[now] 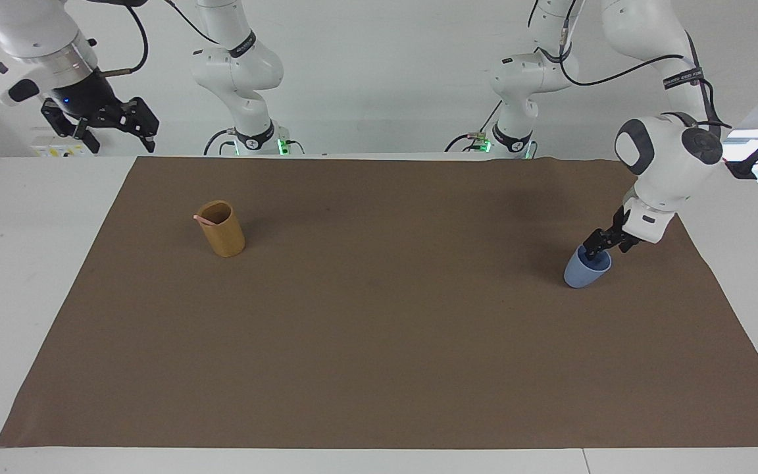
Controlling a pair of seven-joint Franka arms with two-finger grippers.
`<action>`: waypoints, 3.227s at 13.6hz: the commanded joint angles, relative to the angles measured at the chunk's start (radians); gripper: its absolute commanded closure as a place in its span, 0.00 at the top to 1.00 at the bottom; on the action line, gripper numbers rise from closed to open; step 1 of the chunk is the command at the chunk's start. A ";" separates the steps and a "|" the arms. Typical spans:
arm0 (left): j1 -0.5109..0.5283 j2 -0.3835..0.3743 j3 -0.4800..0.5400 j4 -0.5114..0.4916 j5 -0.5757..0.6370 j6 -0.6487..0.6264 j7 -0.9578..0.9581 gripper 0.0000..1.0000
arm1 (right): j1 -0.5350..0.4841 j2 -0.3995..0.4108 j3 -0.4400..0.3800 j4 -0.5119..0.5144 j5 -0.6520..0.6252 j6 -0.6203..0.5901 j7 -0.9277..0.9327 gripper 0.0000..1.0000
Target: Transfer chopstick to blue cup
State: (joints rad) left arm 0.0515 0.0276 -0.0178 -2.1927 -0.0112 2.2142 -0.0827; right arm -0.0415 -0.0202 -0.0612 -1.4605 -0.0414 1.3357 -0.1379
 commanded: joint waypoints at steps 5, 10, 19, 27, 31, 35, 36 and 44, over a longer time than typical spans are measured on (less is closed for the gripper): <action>0.004 -0.029 -0.004 -0.033 -0.009 0.033 -0.034 0.00 | -0.001 -0.023 0.003 -0.026 -0.005 -0.001 0.011 1.00; -0.102 -0.017 -0.005 -0.027 -0.009 0.084 -0.171 0.00 | -0.001 -0.023 0.003 -0.026 -0.005 -0.001 0.011 1.00; -0.633 0.009 -0.008 0.027 -0.010 0.078 -0.709 0.48 | -0.001 -0.023 0.003 -0.026 -0.005 -0.001 0.011 1.00; -0.440 -0.046 -0.001 0.266 -0.003 -0.255 -0.597 1.00 | -0.001 -0.023 0.003 -0.026 -0.005 -0.001 0.011 1.00; -0.123 -0.083 -0.001 0.443 0.002 -0.551 -0.158 1.00 | 0.000 -0.040 0.011 -0.026 -0.002 -0.078 -0.014 1.00; -0.029 -0.086 -0.001 0.469 0.000 -0.591 0.015 1.00 | 0.012 -0.122 0.014 -0.243 0.081 0.152 -0.109 1.00; -0.030 -0.086 -0.002 0.469 0.000 -0.588 0.015 1.00 | 0.011 -0.121 0.014 -0.277 0.119 0.189 -0.108 1.00; -0.030 -0.086 -0.002 0.469 0.000 -0.590 0.015 1.00 | 0.061 -0.089 0.014 -0.562 0.144 0.493 -0.129 1.00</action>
State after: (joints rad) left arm 0.0252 -0.0603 -0.0253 -1.7315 -0.0128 1.6400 -0.0723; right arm 0.0191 -0.0897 -0.0479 -1.9475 0.0920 1.7837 -0.2268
